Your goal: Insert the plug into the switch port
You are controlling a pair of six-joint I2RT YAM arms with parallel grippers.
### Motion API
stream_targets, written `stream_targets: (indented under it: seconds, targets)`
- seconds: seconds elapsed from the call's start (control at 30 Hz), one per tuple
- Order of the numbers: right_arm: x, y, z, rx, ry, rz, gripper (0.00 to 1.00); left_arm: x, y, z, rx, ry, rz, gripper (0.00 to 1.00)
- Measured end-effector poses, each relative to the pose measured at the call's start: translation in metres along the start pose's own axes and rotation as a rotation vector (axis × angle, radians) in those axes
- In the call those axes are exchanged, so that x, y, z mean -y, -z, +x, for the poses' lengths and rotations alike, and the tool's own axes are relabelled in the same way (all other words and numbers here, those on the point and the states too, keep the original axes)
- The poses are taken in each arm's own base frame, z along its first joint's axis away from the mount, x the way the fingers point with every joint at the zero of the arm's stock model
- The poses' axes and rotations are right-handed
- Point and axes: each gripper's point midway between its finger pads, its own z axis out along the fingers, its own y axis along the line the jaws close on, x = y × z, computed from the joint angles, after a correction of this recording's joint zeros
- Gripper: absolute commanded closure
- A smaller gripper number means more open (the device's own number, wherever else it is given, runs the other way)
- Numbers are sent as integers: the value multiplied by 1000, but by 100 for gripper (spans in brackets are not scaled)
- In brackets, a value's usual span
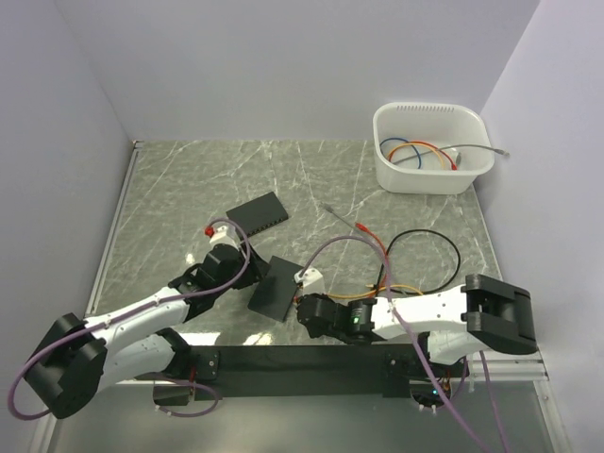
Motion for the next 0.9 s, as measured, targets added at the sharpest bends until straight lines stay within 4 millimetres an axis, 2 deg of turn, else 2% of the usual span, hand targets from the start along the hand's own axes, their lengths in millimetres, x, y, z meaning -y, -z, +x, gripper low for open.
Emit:
stream_targets:
  seconds: [0.13, 0.47, 0.9]
  targets:
    - [-5, -4, 4, -17, 19, 4, 100, -3, -6, 6, -9, -7, 26, 37]
    - [-15, -13, -1, -21, 40, 9, 100, -5, -27, 26, -64, -56, 82, 40]
    - [-17, -15, -4, -25, 82, 10, 100, 9, -46, 29, -61, -76, 172, 43]
